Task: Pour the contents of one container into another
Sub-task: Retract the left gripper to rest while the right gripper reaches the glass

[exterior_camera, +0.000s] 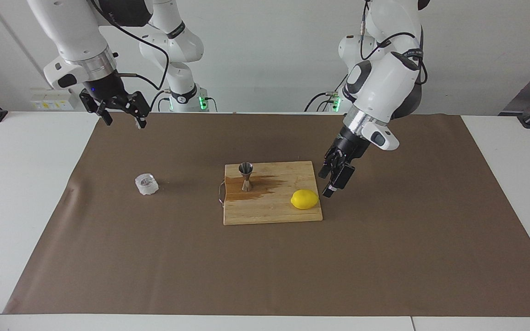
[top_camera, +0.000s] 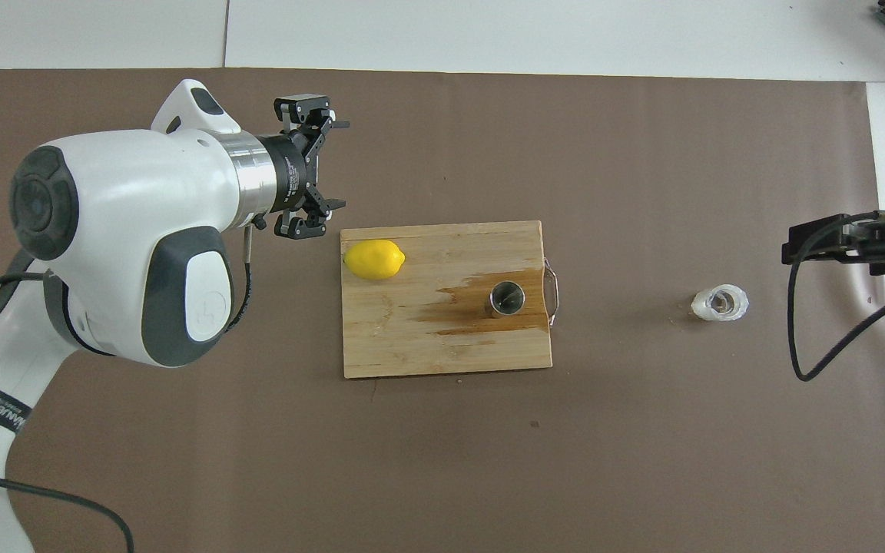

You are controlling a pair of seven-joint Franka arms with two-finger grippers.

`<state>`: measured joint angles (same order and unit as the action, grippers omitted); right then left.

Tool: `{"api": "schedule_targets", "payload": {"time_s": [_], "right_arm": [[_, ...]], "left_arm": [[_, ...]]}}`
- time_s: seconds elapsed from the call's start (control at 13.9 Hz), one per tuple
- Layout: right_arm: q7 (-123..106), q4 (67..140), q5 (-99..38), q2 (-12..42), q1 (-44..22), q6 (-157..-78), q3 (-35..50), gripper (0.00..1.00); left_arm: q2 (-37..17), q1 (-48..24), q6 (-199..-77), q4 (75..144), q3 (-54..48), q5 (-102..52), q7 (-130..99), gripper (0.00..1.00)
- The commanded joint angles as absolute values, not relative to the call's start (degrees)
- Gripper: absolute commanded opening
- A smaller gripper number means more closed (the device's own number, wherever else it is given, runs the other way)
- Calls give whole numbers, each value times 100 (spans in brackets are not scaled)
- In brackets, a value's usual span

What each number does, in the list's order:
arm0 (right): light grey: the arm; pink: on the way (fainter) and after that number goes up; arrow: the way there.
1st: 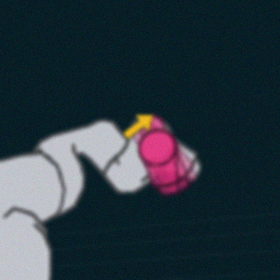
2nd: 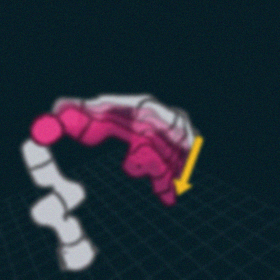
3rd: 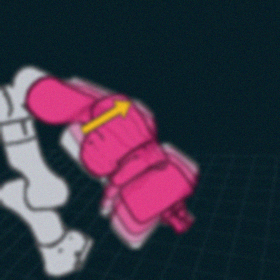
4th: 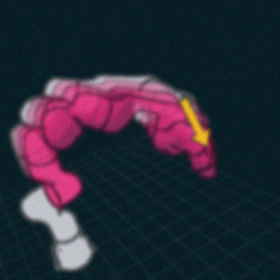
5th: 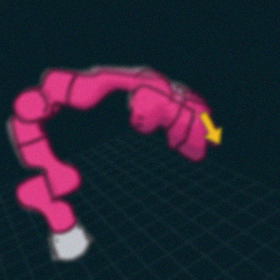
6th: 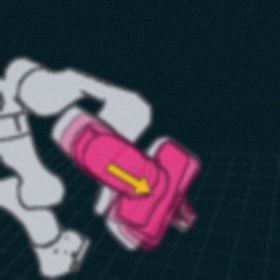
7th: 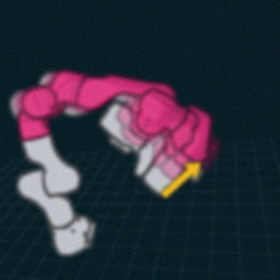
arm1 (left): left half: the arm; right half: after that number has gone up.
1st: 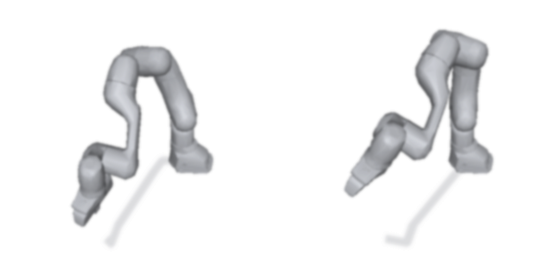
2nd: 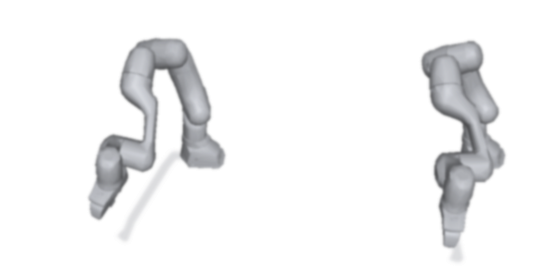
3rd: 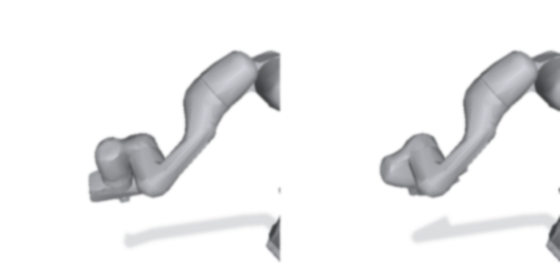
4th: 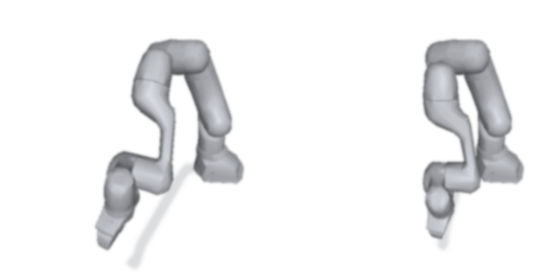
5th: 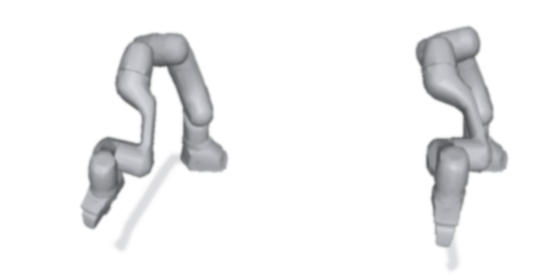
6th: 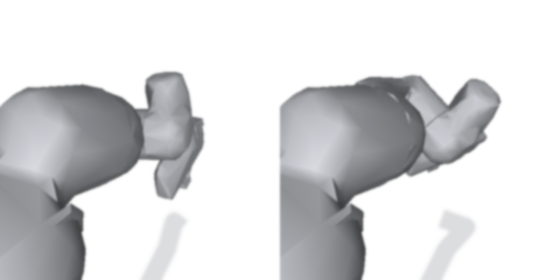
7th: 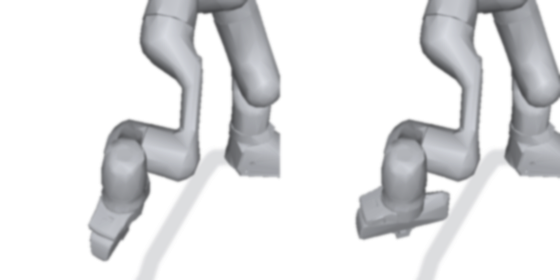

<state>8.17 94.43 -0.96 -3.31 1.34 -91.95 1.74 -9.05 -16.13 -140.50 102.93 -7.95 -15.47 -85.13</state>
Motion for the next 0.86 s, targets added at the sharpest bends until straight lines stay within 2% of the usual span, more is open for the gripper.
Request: {"api": "schedule_targets", "payload": {"time_s": [0.0,0.29,0.79], "right_arm": [[659,9571,-228,-509,228,-9001,220,100],[178,9615,-220,-554,237,-9122,211,100],[-2438,10458,-141,-677,237,-10080,211,100]], "left_arm": [[-791,-1258,-13301,10318,-835,-881,-7738,100],[-607,-766,-12035,10354,-826,-686,-4429,100],[-142,-168,-10706,10353,-826,-387,-760,100]]}}
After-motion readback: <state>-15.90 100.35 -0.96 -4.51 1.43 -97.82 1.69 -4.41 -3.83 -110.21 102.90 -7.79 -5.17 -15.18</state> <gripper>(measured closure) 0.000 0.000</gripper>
